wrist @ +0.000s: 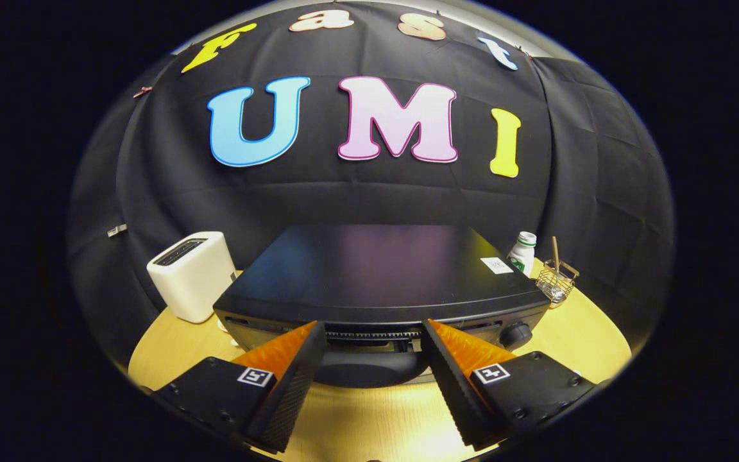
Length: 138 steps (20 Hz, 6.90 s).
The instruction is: Open the toaster oven, put the food inside, and close the toaster oven door.
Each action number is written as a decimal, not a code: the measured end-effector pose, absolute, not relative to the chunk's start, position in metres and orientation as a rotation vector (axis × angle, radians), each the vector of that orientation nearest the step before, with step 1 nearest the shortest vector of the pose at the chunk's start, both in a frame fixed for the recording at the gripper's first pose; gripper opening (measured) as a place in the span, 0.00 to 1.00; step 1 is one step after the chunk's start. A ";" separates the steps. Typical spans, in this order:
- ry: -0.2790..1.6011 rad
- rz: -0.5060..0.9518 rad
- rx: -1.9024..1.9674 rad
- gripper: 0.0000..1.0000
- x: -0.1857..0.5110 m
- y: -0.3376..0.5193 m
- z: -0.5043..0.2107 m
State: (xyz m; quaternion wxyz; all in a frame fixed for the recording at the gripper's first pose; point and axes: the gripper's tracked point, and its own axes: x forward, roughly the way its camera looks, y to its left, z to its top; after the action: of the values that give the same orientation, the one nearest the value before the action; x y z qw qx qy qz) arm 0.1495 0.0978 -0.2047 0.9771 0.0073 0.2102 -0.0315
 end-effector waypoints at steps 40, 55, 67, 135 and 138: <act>0.647 0.036 -0.148 0.99 -0.035 -0.035 -0.232; 0.889 -0.003 0.002 0.99 -0.037 -0.217 -0.274; 1.174 -0.018 0.038 0.98 -0.048 -0.275 -0.372; 0.995 0.042 1.259 0.05 -0.079 -0.087 -0.248; 0.961 0.039 1.259 0.05 -0.078 -0.055 -0.240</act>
State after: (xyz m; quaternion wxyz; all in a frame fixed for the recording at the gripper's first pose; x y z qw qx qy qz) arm -0.0779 -0.0549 -0.2398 0.7024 0.5655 0.4319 0.0176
